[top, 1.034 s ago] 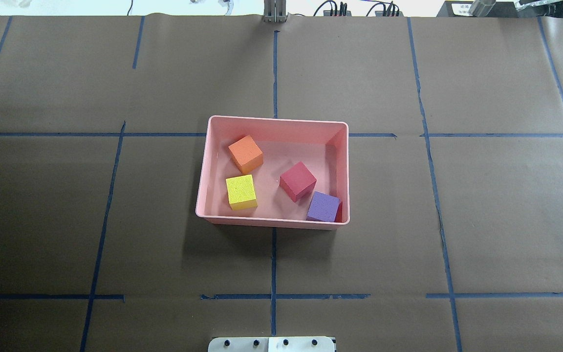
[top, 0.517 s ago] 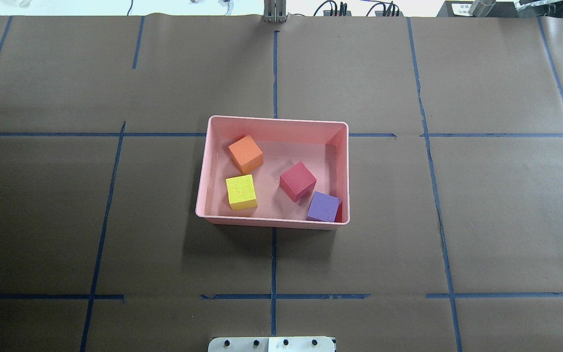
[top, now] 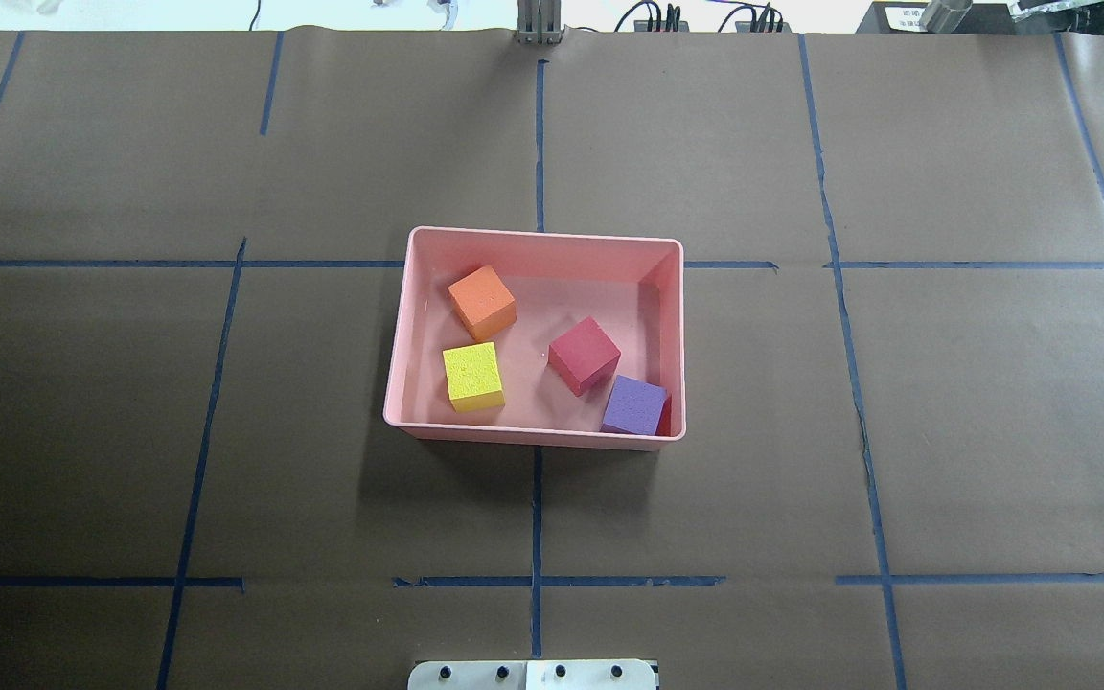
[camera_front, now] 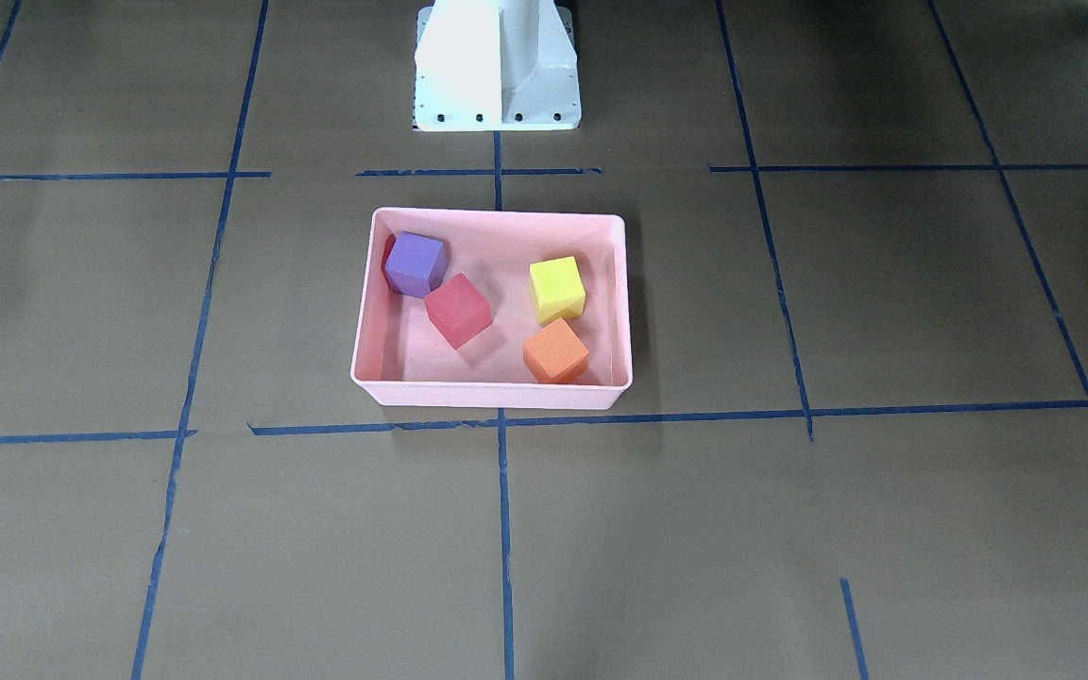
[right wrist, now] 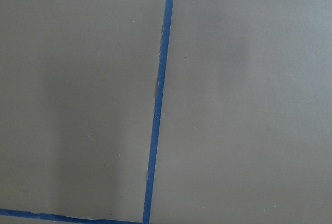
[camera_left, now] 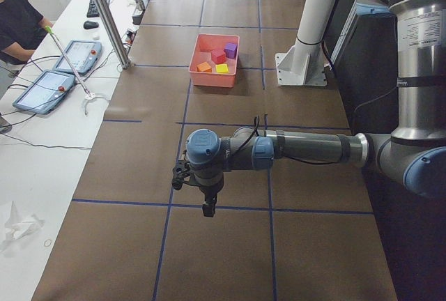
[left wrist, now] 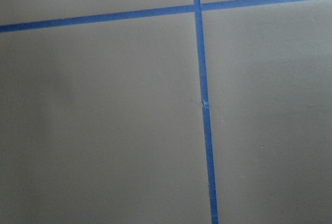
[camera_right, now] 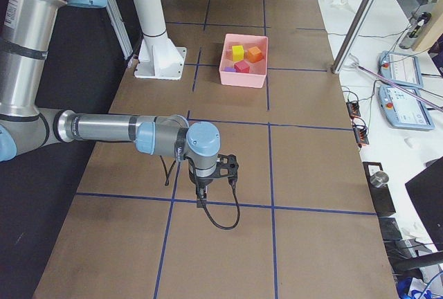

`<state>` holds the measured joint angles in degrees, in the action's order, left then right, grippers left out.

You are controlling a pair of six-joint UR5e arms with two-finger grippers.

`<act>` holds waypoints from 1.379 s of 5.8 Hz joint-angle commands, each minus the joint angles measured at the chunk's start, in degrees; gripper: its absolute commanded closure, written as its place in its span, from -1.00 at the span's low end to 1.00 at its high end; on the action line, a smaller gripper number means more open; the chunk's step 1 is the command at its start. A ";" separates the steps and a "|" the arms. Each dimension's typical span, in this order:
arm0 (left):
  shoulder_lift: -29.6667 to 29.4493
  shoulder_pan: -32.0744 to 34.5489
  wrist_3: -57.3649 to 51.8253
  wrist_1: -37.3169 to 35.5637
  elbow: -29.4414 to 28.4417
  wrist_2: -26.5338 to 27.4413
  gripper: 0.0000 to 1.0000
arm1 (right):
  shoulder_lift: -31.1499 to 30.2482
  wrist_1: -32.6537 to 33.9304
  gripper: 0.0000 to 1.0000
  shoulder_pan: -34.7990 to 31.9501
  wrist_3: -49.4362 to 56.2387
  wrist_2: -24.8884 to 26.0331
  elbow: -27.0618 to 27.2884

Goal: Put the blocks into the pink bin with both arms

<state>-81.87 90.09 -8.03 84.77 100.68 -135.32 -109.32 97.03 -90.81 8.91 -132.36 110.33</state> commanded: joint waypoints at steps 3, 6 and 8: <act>-0.04 0.00 0.03 -0.31 0.22 -3.37 -1.00 | 0.86 0.00 -1.00 -0.59 -2.50 -0.09 -0.28; 0.22 0.00 0.03 -0.66 0.48 -3.28 -1.00 | 0.34 -15.79 -1.00 -0.77 -11.51 -0.44 -5.39; 0.22 -0.09 0.12 -0.66 -0.39 -3.37 -1.00 | 0.60 -11.82 -1.00 -0.85 -11.64 -0.53 -4.34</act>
<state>-81.68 90.02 -7.93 84.11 100.47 -138.68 -108.96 83.16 -91.61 -2.37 -132.85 105.37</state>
